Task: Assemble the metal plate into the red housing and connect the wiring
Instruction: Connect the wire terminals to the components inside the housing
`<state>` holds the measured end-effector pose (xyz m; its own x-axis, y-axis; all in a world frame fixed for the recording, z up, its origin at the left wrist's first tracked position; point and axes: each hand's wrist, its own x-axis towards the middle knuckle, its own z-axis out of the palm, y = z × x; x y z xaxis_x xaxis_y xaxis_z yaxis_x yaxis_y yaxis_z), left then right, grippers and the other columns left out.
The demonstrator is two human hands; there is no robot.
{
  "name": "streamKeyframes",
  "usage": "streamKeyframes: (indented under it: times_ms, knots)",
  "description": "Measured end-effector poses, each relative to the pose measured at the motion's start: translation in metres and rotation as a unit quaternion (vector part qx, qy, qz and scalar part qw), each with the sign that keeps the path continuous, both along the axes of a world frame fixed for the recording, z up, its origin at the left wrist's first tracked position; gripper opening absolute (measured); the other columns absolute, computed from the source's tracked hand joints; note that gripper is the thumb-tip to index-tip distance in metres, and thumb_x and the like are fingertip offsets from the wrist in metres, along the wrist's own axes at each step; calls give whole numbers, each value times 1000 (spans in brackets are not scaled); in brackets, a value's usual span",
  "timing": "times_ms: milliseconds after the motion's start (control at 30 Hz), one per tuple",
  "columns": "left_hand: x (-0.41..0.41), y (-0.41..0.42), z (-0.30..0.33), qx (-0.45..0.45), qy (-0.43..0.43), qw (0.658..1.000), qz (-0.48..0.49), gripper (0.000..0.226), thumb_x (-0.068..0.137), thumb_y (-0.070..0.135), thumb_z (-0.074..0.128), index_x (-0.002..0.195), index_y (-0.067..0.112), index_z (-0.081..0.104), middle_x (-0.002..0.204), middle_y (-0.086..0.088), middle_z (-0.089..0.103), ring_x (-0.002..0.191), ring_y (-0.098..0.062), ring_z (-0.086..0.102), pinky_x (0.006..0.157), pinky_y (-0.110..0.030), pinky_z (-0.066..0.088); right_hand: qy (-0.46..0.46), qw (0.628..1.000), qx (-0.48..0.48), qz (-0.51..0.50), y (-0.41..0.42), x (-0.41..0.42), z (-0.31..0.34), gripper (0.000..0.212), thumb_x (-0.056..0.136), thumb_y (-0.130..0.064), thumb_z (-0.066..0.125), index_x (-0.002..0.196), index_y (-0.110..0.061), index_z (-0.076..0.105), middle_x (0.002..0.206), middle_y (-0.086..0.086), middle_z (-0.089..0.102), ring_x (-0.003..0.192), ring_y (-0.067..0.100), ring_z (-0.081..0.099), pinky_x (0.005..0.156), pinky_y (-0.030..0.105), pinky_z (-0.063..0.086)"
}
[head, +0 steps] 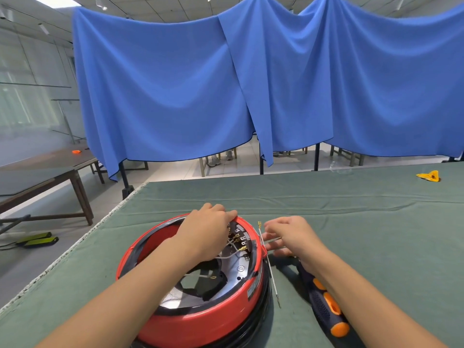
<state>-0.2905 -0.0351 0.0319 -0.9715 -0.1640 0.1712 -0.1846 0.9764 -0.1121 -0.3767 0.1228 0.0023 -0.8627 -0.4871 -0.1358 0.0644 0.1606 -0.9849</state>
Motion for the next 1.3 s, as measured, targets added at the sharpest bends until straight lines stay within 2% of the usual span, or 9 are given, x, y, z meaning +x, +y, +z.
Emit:
streamKeyframes:
  times_ms: [167, 367, 567, 700, 800, 900, 967, 1100, 1300]
  knots:
    - [2, 1, -7, -12, 27, 1000, -3, 52, 95, 12, 39, 145, 25, 32, 142, 0, 44, 125, -24, 40, 99, -37, 41, 16, 1000, -3, 14, 0, 0, -3, 10, 85, -13, 70, 85, -4, 69, 72, 7, 69, 57, 15, 62, 52, 23, 52]
    - [0, 2, 1, -54, 8, 998, 9, 40, 97, 17, 35, 136, 23, 44, 134, -2, 51, 120, -26, 46, 92, -39, 38, 57, 997, -18, -51, -3, 3, -1, 16, 87, -18, 67, 74, -10, 69, 65, 0, 67, 57, 11, 60, 50, 23, 45]
    - [6, -3, 11, -117, -30, 990, 75, 20, 98, 23, 42, 113, 18, 55, 116, -6, 61, 110, -28, 54, 76, -35, 29, 50, 992, -103, -43, -3, 10, 21, 16, 90, -16, 62, 75, -9, 64, 58, -2, 70, 44, 8, 59, 42, 16, 43]
    - [14, -12, 23, -123, -42, 984, 119, 11, 96, 24, 50, 98, 15, 57, 112, -8, 63, 105, -31, 60, 72, -33, 35, 61, 990, -125, -18, -5, 23, 35, 16, 89, -17, 64, 75, -8, 66, 54, -3, 66, 41, 6, 54, 41, 16, 42]
    - [21, -21, 36, -101, -42, 984, 143, 28, 93, 38, 56, 93, 10, 59, 90, -6, 60, 91, -31, 60, 67, -33, 39, 54, 991, -122, 9, -7, 33, 41, 15, 88, -16, 64, 77, -6, 66, 53, -3, 65, 39, 6, 52, 40, 16, 42]
    - [25, -28, 40, -87, -44, 982, 164, 47, 89, 49, 58, 66, 12, 40, 65, 0, 40, 73, -26, 49, 63, -33, 40, 62, 992, -100, 44, -10, 40, 45, 14, 88, -15, 65, 76, -7, 66, 55, -2, 65, 39, 8, 52, 39, 17, 42]
    - [29, -30, 37, -103, -27, 981, 162, 48, 91, 48, 56, 66, 13, 35, 71, -2, 52, 77, -28, 55, 61, -32, 39, 71, 992, -85, 62, -12, 44, 47, 15, 88, -13, 65, 74, -7, 65, 54, -1, 65, 38, 8, 51, 37, 17, 41]
    - [36, -25, 23, -102, -8, 984, 143, 27, 97, 37, 47, 80, 16, 51, 105, -9, 66, 99, -32, 62, 66, -32, 37, 79, 992, -46, 92, -14, 48, 49, 14, 88, -10, 63, 76, -3, 66, 53, 1, 65, 37, 10, 53, 35, 17, 40]
    - [39, -10, 16, -67, 26, 987, 146, 39, 85, 40, 46, 58, 15, 32, 86, -5, 63, 82, -30, 59, 58, -29, 31, 73, 989, 29, 128, -14, 51, 45, 16, 90, -7, 60, 76, -2, 66, 58, 6, 65, 41, 13, 57, 37, 19, 44]
